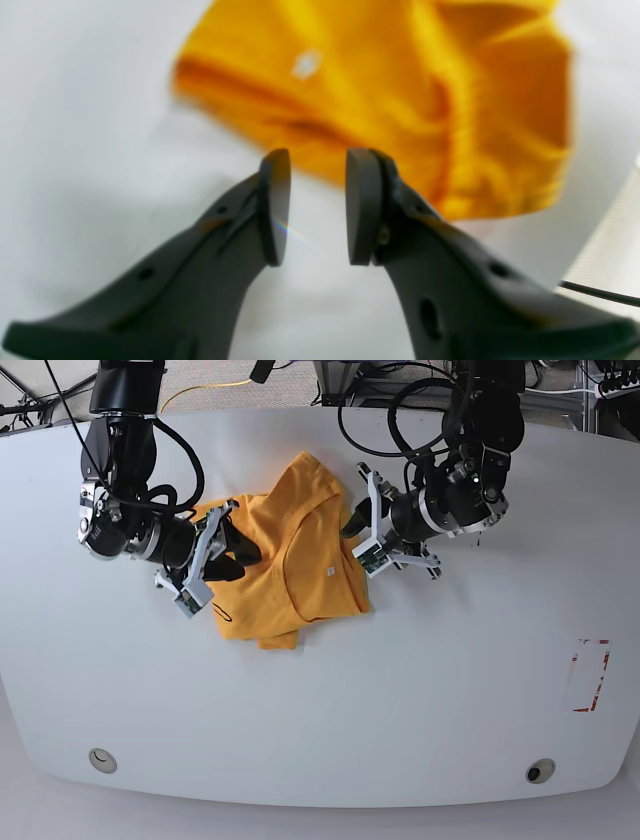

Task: Fold the T-shirt properly
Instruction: 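Grasp the folded shirt with both grippers and flatten it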

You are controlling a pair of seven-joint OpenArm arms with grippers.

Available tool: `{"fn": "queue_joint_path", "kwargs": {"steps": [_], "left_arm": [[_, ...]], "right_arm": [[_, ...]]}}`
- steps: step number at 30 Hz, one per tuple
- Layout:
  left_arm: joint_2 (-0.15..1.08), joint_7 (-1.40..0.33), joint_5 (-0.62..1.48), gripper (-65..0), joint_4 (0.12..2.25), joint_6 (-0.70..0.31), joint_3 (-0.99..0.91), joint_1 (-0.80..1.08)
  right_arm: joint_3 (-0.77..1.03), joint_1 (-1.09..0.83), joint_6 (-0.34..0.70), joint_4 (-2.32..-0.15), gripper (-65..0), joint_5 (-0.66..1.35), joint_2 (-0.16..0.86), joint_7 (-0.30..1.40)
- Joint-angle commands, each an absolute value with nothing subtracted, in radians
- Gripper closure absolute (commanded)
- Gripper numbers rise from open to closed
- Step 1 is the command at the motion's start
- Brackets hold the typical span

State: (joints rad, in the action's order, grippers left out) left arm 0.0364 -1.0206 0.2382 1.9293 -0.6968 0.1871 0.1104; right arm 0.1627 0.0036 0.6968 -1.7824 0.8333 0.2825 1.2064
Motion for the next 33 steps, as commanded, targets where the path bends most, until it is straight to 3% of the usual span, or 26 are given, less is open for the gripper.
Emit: {"fn": "queue_joint_path", "kwargs": {"steps": [1,10,16,27,33], "left_arm": [[0.008,-1.001,0.251,-17.5,1.948,-0.698,0.229,0.07],[-0.111,-1.001,0.182,-17.6,1.919,-0.698,0.302,0.042],[-0.142,-1.0,0.053,-17.6,1.773,-0.698,0.366,0.013],[-0.033,-0.966,0.041,-17.6,1.695,-0.698,0.274,-0.001],[0.038,-0.941,0.039,-17.6,1.604,-0.698,0.271,-0.041]], "right_arm": [[0.165,0.091,0.698,-1.744,-14.9,0.769,0.265,1.165],[0.153,0.263,0.698,-1.538,-15.2,0.602,0.223,1.09],[0.053,0.315,0.698,-1.419,-15.2,0.486,0.228,0.951],[0.025,0.305,0.698,-1.179,-14.6,0.294,0.259,0.722],[0.042,0.197,0.698,-1.23,-14.6,0.269,0.3,0.7]]}}
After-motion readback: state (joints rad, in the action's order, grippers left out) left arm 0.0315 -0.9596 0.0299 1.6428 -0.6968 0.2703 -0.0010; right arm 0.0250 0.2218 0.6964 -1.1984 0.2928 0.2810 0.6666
